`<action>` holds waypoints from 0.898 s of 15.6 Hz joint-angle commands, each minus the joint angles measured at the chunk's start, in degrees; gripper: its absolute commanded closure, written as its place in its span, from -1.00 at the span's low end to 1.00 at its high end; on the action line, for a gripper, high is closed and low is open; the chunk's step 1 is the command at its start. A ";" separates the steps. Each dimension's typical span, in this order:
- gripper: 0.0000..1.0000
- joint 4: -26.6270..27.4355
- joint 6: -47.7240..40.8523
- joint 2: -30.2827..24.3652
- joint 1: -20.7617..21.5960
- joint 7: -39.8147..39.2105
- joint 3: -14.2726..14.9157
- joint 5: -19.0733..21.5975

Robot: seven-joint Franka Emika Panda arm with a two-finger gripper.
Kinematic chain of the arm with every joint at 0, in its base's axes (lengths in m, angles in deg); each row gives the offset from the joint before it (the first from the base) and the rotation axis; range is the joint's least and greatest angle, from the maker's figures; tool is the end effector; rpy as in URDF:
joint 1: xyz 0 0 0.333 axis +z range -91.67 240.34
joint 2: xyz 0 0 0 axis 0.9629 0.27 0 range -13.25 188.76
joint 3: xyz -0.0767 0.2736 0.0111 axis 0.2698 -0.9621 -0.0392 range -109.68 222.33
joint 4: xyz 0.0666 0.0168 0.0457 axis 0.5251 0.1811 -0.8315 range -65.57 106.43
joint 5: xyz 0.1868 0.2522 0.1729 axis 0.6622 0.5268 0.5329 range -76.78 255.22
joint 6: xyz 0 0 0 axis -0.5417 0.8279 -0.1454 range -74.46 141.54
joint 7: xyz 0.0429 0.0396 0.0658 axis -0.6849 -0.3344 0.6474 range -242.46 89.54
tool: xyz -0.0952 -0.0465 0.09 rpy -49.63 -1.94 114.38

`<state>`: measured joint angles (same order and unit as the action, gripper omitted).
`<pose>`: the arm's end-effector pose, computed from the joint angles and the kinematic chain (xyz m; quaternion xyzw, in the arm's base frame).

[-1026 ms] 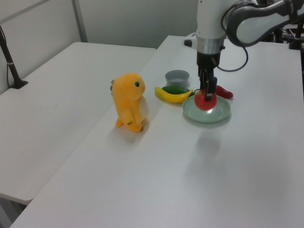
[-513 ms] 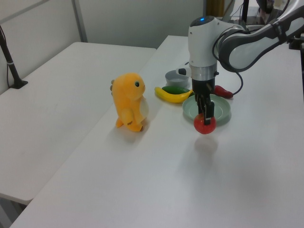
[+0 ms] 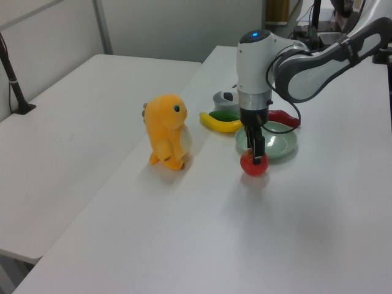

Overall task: Red apple placed in the center of the desktop
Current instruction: 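Carry the apple past the plate and lower it onto the table, then open the gripper, release the apple, and raise the gripper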

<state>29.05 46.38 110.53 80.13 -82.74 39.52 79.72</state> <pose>0.5738 0.2123 0.3196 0.9601 0.2792 -0.0015 0.0160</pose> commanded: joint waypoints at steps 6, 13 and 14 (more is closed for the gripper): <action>-1.00 -2.20 -4.69 -1.76 -1.66 1.71 -2.36 -0.17; -1.00 -3.88 -9.27 -8.43 -5.61 2.75 -1.93 0.97; -1.00 -3.88 -9.19 -9.06 -6.40 4.41 -1.75 1.85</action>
<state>24.76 39.16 104.90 75.96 -81.63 38.01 79.84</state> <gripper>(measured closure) 0.000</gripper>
